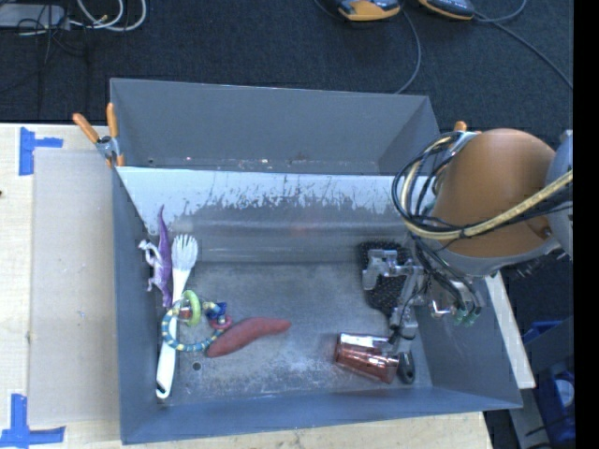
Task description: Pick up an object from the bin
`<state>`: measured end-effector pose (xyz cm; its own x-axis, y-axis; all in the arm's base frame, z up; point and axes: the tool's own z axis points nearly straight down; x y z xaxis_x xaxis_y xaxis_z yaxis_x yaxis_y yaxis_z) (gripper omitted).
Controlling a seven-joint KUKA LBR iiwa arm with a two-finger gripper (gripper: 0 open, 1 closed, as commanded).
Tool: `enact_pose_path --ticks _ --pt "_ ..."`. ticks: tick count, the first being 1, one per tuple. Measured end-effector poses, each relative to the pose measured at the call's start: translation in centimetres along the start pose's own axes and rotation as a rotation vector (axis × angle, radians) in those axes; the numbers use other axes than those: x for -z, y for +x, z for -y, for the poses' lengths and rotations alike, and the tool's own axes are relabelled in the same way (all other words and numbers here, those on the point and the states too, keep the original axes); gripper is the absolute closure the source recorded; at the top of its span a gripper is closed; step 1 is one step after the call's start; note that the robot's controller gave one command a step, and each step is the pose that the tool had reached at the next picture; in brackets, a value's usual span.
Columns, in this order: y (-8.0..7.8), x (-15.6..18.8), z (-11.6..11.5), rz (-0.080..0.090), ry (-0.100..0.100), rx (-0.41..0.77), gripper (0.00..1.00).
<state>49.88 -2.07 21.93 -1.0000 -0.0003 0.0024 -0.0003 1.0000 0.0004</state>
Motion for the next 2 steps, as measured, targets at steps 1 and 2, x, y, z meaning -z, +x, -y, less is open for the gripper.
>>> enact_pose_path --ticks 1,2 --pt "0.7 -4.6 -0.1 0.007 0.000 0.037 0.00" --pt "0.2 -10.8 0.6 0.002 0.000 -0.002 0.00"
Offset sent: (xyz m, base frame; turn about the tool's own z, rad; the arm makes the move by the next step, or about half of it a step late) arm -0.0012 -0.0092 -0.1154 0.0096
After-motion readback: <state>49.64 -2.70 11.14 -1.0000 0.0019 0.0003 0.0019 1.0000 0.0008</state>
